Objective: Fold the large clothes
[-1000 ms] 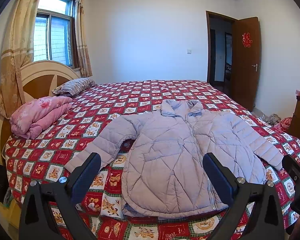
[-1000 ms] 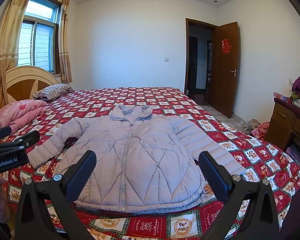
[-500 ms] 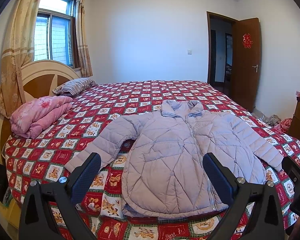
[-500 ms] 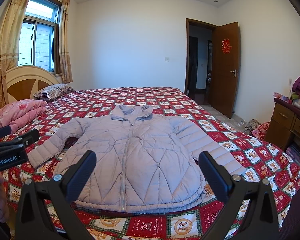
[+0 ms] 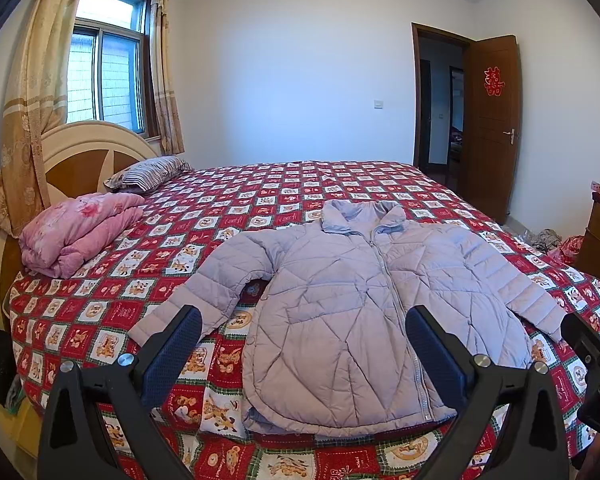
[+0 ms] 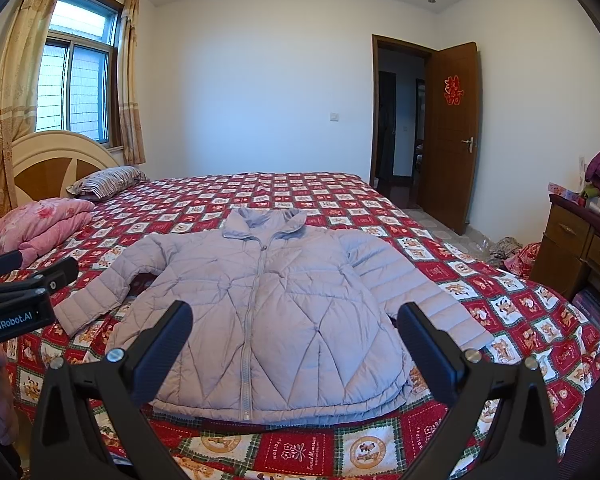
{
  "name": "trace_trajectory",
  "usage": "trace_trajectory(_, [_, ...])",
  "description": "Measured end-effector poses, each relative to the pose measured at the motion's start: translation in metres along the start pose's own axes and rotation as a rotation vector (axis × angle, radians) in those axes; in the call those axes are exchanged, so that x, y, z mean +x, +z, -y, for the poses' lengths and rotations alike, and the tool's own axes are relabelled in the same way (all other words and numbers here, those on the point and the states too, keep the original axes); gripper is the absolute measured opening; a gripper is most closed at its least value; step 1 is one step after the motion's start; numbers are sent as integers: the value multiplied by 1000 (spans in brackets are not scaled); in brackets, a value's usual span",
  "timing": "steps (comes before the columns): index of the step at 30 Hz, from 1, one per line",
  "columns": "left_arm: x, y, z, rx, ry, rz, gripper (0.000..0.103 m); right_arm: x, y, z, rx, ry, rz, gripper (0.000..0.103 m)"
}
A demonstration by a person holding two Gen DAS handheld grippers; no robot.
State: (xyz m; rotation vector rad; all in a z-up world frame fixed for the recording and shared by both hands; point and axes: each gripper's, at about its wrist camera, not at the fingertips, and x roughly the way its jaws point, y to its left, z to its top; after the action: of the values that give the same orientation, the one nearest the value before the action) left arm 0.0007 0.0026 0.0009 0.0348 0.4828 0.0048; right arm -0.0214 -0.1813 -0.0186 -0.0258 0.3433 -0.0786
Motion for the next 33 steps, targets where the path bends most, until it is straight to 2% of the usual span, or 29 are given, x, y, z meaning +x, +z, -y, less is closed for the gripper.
trace_trajectory(33, [8,-2,-3,0,1,-5,102,3,-1,-1,-1,10,-13,103])
